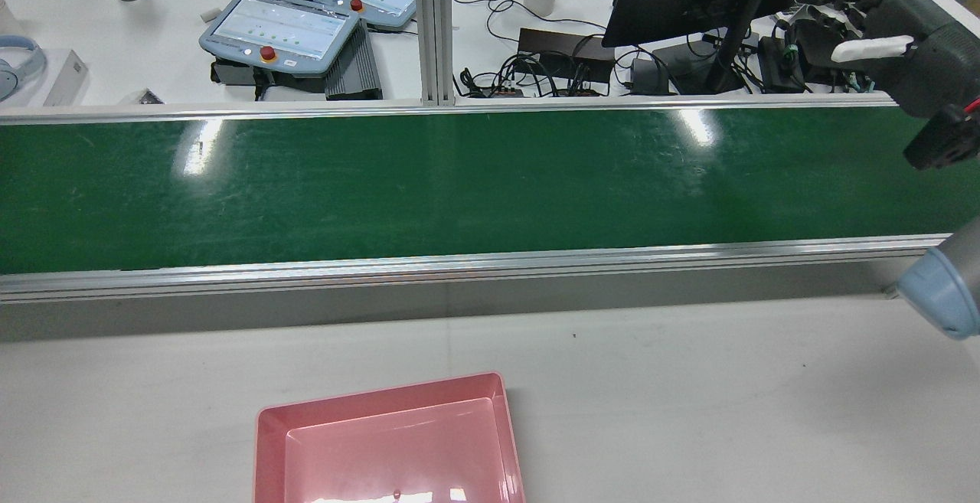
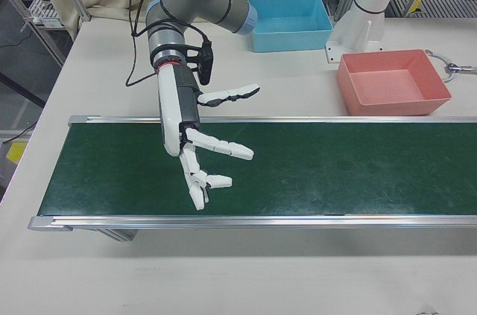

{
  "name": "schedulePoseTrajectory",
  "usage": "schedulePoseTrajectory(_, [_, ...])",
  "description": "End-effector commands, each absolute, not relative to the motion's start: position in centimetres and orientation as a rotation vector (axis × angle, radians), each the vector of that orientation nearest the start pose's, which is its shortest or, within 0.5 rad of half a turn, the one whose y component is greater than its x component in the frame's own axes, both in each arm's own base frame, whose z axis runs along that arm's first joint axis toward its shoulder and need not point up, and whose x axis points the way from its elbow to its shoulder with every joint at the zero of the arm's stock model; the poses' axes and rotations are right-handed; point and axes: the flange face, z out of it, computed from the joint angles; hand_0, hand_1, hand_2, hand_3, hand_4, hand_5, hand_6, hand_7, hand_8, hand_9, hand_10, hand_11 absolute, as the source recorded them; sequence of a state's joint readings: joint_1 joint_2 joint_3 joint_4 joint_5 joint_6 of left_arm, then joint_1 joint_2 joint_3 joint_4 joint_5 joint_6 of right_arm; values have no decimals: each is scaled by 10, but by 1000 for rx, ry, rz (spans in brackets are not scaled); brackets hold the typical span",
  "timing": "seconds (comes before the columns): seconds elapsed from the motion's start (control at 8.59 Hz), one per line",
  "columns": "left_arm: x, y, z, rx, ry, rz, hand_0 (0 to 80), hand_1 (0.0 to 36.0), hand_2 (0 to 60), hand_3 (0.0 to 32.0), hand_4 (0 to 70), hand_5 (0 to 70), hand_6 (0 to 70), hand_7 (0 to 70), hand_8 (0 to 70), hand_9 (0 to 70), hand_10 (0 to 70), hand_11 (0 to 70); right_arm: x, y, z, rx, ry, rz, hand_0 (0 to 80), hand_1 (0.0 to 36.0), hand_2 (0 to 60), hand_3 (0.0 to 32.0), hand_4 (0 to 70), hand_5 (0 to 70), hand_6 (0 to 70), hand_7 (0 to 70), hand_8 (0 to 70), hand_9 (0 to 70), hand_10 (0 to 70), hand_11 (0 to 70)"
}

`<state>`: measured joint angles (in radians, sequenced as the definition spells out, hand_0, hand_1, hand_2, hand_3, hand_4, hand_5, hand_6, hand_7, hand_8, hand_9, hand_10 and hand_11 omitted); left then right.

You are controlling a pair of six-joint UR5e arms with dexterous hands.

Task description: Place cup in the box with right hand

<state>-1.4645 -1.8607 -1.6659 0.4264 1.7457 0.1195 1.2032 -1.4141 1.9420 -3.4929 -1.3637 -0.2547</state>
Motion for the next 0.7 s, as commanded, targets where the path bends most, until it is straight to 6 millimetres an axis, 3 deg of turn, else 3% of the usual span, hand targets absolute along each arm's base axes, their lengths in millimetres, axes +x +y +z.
schedulePoseTrajectory(0.0, [-53, -588, 526, -170, 1992, -2042, 0, 0, 0, 0, 0, 0, 0, 0, 0, 0, 0, 0, -42, -539, 466, -80, 2606, -2154, 555, 121, 0, 0, 339, 54, 90, 400, 21, 93, 66, 112])
schedulePoseTrajectory(0.58, [-54, -588, 526, -168, 1993, -2043, 0, 0, 0, 0, 0, 0, 0, 0, 0, 0, 0, 0, -42, -539, 466, -79, 2605, -2153, 558, 122, 0, 0, 337, 54, 89, 392, 18, 88, 65, 111])
